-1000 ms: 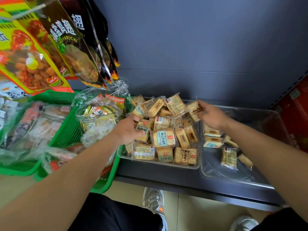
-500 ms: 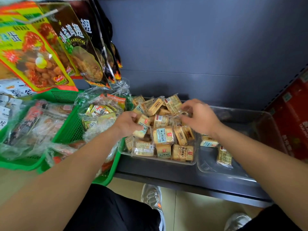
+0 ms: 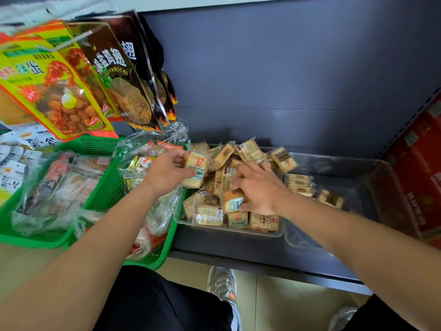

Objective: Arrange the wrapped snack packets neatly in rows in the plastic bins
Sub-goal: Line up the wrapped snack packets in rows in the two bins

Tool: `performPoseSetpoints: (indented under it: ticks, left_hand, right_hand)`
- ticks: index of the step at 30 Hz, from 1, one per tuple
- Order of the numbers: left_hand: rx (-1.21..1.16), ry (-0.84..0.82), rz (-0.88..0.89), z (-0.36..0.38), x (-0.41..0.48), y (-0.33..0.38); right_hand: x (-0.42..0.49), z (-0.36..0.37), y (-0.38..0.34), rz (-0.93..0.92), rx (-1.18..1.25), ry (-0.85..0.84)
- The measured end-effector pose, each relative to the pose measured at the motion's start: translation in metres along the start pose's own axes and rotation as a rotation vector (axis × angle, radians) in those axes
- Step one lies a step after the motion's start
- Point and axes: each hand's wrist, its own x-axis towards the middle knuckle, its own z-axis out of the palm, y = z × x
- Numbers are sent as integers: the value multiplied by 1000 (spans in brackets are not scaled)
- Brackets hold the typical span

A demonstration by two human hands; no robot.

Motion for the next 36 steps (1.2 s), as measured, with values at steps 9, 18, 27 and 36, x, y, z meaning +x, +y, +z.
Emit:
performPoseSetpoints:
  ticks: [9, 18, 27, 36]
  left_hand:
    - [-34, -64, 101, 24, -12, 51]
    - [268, -386, 307, 136, 0, 100]
    - [352, -419, 304, 160, 36, 94]
    - [391, -486, 290, 170, 31, 87]
  right_hand:
    - [-57, -46, 76, 422, 618, 321]
    - [-134, 26, 165, 708, 617, 35]
    - [-85, 115, 172, 392, 325, -335]
    - [-67, 138, 151, 522, 358, -181]
